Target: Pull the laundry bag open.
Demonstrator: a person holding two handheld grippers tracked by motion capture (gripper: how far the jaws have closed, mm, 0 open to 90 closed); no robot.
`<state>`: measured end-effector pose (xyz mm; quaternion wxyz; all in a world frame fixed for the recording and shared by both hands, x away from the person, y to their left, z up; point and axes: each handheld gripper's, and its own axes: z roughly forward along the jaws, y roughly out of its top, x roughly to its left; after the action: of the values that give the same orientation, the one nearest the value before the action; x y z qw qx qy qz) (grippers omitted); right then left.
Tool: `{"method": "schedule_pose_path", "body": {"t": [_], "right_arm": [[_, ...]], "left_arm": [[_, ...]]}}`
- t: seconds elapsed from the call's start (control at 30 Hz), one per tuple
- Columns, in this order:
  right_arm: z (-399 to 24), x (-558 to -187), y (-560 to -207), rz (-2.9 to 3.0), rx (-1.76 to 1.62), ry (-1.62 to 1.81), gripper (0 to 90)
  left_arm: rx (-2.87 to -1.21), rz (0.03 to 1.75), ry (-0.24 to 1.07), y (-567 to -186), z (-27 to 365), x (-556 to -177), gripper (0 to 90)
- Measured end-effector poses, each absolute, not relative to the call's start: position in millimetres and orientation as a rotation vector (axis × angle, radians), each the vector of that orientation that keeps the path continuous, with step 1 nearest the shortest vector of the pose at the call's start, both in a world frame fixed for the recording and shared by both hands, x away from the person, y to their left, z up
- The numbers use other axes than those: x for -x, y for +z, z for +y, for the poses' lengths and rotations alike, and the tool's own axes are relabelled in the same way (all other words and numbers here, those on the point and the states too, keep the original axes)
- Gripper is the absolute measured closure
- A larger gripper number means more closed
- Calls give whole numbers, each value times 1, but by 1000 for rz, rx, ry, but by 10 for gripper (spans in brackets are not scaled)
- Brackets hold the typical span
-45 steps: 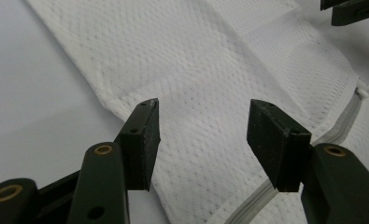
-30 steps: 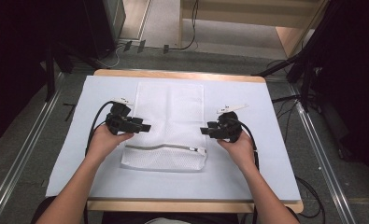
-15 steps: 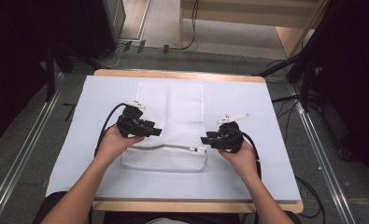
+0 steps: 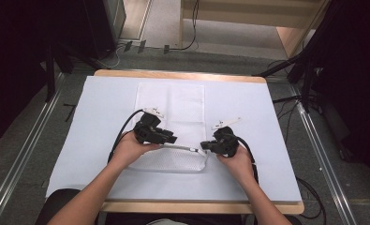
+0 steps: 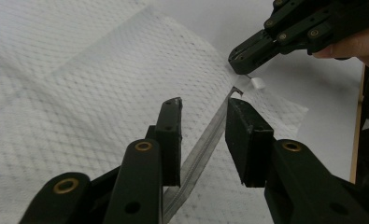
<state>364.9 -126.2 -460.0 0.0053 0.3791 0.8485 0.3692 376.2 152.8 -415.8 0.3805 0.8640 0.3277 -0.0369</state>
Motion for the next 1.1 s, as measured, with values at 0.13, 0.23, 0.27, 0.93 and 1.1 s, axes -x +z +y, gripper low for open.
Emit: {"method": "schedule_pose_path", "body": {"t": [0.13,0.23,0.27,0.93,1.1], "right_arm": [[-126,-362,-464,2671,-1177,1135,900],[-126,-359,-466,2680,-1161,1126,900],[-127,-358,-467,2684,-1148,1136,900],[-124,-348,-468,2673,-1060,1112,900],[-123,-347,-468,2667,-1045,1111,900]], "left_arm": [[-2217,829,-118,-421,145,-376,719],[-2228,817,-125,-426,139,-376,738],[-2236,818,-123,-426,137,-376,744],[-2297,756,-157,-445,103,-371,761],[-2308,763,-168,-455,96,-373,772]]}}
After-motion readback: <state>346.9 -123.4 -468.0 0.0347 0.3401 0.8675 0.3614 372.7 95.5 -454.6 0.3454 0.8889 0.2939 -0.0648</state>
